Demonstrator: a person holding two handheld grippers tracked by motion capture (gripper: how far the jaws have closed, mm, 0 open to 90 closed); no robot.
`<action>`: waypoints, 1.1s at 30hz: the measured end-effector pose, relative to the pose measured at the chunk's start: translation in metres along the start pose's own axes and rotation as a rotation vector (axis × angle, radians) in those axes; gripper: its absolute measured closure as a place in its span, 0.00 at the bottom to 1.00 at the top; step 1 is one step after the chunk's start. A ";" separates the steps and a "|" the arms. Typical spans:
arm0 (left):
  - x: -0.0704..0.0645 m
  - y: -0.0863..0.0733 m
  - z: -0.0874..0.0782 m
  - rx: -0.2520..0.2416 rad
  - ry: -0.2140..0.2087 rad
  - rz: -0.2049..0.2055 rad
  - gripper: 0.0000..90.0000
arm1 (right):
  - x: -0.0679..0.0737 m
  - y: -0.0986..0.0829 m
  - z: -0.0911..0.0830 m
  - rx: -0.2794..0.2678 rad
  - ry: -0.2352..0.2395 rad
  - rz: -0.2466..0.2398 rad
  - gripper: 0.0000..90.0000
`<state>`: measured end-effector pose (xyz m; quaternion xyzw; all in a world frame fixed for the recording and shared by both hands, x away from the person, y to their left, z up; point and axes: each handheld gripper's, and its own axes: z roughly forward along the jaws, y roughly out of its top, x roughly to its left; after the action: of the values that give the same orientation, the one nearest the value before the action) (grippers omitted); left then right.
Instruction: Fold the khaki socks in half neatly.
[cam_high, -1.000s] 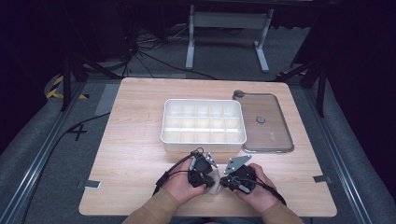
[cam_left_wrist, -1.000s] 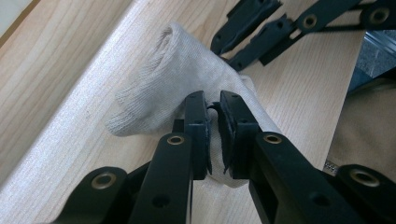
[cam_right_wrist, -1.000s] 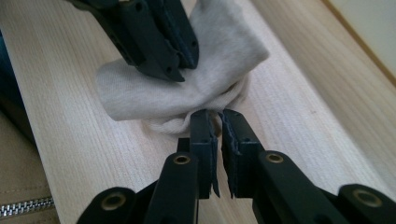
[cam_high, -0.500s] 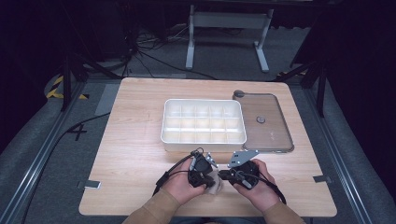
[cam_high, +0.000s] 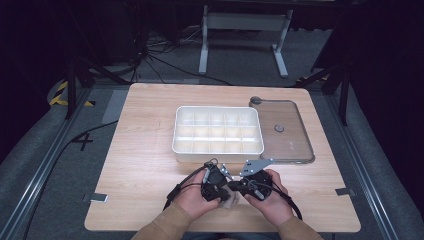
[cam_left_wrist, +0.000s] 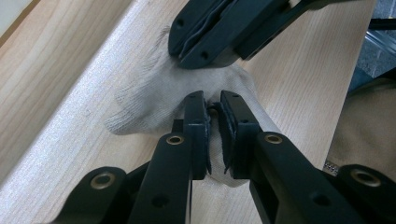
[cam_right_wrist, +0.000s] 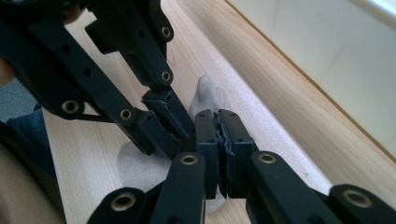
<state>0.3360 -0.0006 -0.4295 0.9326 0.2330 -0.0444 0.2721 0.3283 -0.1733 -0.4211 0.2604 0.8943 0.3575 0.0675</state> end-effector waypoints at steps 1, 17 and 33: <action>0.000 0.000 0.000 -0.003 0.003 0.007 0.90 | 0.000 0.000 0.001 0.005 0.002 0.002 0.97; -0.014 -0.009 -0.014 0.016 -0.019 0.045 0.90 | -0.006 -0.007 0.006 0.040 -0.019 0.023 0.97; -0.018 -0.009 0.002 0.067 -0.021 0.045 0.91 | -0.005 -0.014 0.005 0.077 -0.034 0.016 0.95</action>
<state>0.3161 -0.0025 -0.4314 0.9456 0.2077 -0.0557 0.2442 0.3283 -0.1814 -0.4340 0.2759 0.9040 0.3190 0.0696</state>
